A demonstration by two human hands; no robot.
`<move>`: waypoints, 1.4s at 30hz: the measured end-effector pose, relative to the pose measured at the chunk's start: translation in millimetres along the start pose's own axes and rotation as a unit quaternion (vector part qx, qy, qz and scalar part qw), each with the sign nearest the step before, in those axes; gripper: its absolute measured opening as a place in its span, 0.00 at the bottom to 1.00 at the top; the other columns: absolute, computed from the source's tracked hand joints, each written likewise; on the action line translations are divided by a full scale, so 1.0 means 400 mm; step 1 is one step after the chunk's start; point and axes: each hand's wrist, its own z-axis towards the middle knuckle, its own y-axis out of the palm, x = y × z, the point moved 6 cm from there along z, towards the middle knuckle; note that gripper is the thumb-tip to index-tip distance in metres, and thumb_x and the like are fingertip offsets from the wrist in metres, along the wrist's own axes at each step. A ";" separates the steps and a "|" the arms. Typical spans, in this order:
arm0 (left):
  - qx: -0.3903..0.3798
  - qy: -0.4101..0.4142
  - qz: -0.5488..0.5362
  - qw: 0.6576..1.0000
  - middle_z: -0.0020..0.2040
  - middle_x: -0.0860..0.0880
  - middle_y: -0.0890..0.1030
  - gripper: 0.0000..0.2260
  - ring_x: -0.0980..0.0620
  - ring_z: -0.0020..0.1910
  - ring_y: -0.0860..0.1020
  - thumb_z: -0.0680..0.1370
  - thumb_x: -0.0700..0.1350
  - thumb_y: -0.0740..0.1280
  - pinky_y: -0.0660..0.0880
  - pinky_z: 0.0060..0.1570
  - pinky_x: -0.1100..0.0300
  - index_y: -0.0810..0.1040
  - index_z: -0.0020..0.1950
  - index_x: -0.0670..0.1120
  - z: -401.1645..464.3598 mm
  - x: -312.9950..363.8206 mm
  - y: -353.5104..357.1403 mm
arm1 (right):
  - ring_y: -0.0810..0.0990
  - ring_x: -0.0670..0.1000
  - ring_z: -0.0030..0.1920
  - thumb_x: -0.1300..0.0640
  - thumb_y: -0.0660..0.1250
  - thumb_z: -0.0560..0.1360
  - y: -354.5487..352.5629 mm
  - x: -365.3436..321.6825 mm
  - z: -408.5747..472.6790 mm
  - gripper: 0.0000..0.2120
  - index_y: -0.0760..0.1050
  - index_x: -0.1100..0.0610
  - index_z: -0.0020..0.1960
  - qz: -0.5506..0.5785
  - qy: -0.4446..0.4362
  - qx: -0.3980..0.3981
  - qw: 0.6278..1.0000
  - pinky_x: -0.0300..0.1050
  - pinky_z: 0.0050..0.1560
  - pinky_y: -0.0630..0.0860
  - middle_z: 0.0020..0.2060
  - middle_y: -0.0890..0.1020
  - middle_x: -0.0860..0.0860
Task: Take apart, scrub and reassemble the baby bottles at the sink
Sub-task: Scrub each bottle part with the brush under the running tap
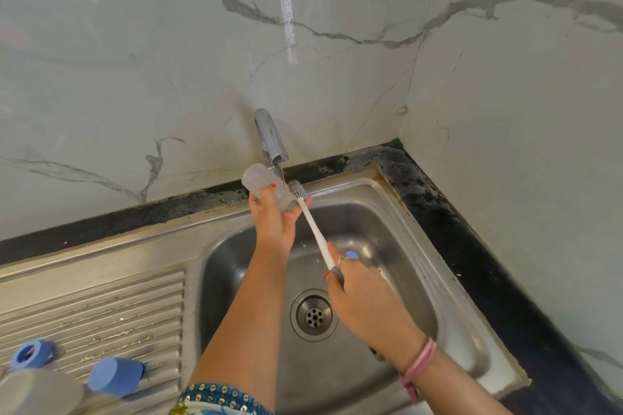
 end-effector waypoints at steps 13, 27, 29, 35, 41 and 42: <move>0.104 -0.013 0.060 0.993 0.56 0.44 0.75 0.19 0.48 0.52 0.77 0.78 0.43 0.66 0.79 0.41 0.57 0.69 0.68 0.45 -0.005 -0.018 -0.003 | 0.72 0.49 0.37 0.56 0.54 0.82 -0.017 -0.001 0.005 0.21 0.63 0.55 0.75 -0.009 0.017 0.013 1.000 0.42 0.38 0.72 0.42 0.77 0.49; 0.187 -0.068 0.000 0.980 0.62 0.42 0.74 0.31 0.43 0.57 0.77 0.75 0.56 0.70 0.79 0.55 0.48 0.64 0.72 0.45 0.008 -0.018 -0.031 | 0.73 0.47 0.36 0.53 0.56 0.82 -0.042 0.004 -0.054 0.23 0.60 0.48 0.76 -0.028 -0.031 0.000 0.999 0.43 0.43 0.75 0.37 0.73 0.46; 0.205 -0.086 -0.022 0.975 0.60 0.41 0.74 0.33 0.44 0.54 0.78 0.75 0.58 0.70 0.79 0.56 0.50 0.62 0.72 0.44 0.008 -0.018 -0.037 | 0.76 0.47 0.42 0.51 0.56 0.82 -0.051 0.019 -0.064 0.23 0.58 0.46 0.76 -0.051 -0.036 -0.009 0.998 0.43 0.48 0.76 0.44 0.74 0.46; 0.158 -0.110 -0.098 0.976 0.53 0.38 0.75 0.31 0.44 0.44 0.81 0.79 0.59 0.64 0.75 0.57 0.37 0.56 0.75 0.46 0.033 0.002 -0.033 | 0.78 0.48 0.41 0.51 0.53 0.82 -0.071 0.070 -0.060 0.24 0.51 0.40 0.76 -0.163 -0.098 0.016 0.982 0.46 0.45 0.78 0.56 0.70 0.43; 0.159 -0.143 -0.079 0.974 0.56 0.37 0.75 0.32 0.39 0.50 0.78 0.78 0.59 0.65 0.74 0.55 0.40 0.57 0.74 0.43 0.039 0.012 -0.035 | 0.74 0.46 0.33 0.50 0.54 0.82 -0.078 0.135 -0.027 0.23 0.55 0.41 0.75 -0.217 -0.084 0.062 0.971 0.41 0.36 0.76 0.44 0.63 0.41; 0.154 -0.146 -0.070 0.975 0.56 0.37 0.76 0.31 0.41 0.49 0.79 0.78 0.58 0.65 0.74 0.54 0.40 0.58 0.73 0.44 0.039 0.015 -0.033 | 0.74 0.46 0.33 0.51 0.54 0.82 -0.077 0.144 -0.024 0.23 0.54 0.41 0.75 -0.225 -0.084 0.061 0.969 0.40 0.36 0.77 0.44 0.63 0.42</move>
